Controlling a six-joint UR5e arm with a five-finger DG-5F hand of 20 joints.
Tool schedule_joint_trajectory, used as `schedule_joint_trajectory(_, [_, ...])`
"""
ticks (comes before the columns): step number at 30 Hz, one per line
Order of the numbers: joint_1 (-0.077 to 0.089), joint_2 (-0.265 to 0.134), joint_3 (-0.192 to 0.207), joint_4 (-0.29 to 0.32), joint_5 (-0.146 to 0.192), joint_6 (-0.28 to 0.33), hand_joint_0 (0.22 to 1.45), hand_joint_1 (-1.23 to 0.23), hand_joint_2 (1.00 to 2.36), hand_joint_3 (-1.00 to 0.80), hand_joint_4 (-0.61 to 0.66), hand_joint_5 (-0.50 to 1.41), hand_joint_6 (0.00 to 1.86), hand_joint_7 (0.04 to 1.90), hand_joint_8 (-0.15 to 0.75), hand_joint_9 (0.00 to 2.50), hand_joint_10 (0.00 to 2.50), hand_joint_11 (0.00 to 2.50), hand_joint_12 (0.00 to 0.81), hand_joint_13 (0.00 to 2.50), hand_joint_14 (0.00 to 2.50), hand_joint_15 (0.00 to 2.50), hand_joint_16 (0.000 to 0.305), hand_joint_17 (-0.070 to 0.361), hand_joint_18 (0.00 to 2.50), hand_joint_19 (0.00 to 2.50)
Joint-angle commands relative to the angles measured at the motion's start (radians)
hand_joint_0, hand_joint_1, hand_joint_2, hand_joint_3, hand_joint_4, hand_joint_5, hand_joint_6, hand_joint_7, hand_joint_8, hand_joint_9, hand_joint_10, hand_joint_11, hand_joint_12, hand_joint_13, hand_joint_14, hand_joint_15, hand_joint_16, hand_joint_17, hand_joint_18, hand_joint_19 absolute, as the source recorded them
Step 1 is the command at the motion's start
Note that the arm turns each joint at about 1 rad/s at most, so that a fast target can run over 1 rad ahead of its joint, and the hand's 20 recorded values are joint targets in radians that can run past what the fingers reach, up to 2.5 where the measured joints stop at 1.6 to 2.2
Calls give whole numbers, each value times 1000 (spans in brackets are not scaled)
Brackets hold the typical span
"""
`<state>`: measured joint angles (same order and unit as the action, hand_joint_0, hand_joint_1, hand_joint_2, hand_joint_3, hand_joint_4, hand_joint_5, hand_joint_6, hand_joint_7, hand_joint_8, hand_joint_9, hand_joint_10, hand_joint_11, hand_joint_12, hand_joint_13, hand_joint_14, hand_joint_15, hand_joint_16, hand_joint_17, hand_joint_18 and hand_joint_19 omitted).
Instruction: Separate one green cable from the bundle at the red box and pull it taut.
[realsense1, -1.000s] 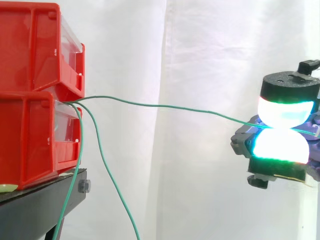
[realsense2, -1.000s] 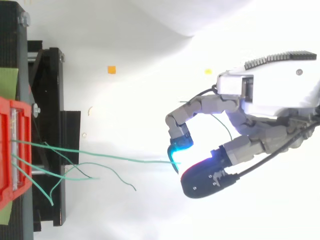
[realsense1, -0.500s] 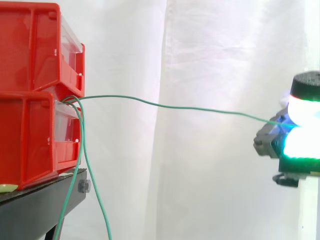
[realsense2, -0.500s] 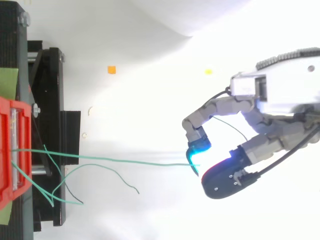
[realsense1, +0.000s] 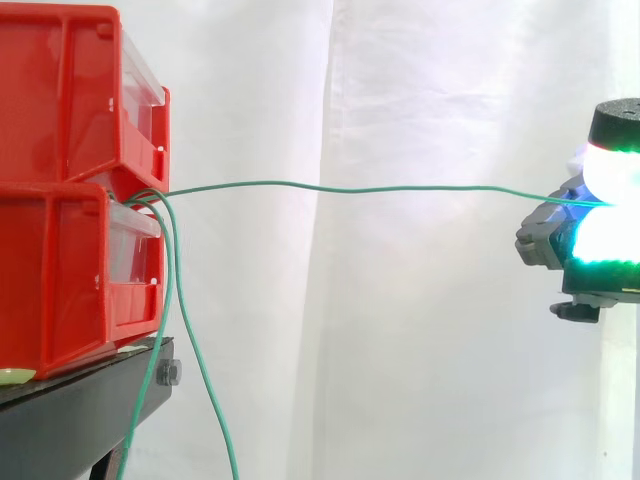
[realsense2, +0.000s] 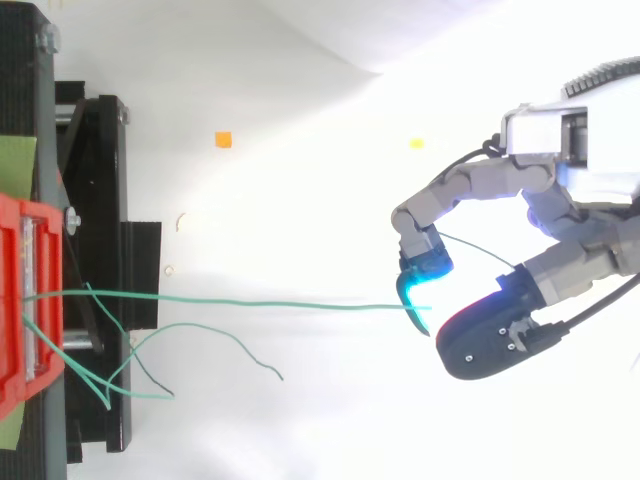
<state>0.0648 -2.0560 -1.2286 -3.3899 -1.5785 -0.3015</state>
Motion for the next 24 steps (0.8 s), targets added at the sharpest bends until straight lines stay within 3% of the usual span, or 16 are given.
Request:
schedule_joint_trajectory(1, [3,0,0,1,2,-5,721,-671,1021,-214,152,128,501,1479,33,2500,1895,1078,144,1967,2500,727,45,101,1876,1367])
schedule_joint_trajectory(8, [0,0,0,15,3,-7,721,-671,1021,-219,150,128,501,1473,33,2500,1915,1048,144,1966,2500,725,45,101,1878,1366])
schedule_joint_trajectory(24, [0,0,0,152,3,-7,720,-671,1021,-219,152,128,501,1473,34,2500,1931,1035,144,1965,2500,723,45,101,1877,1368])
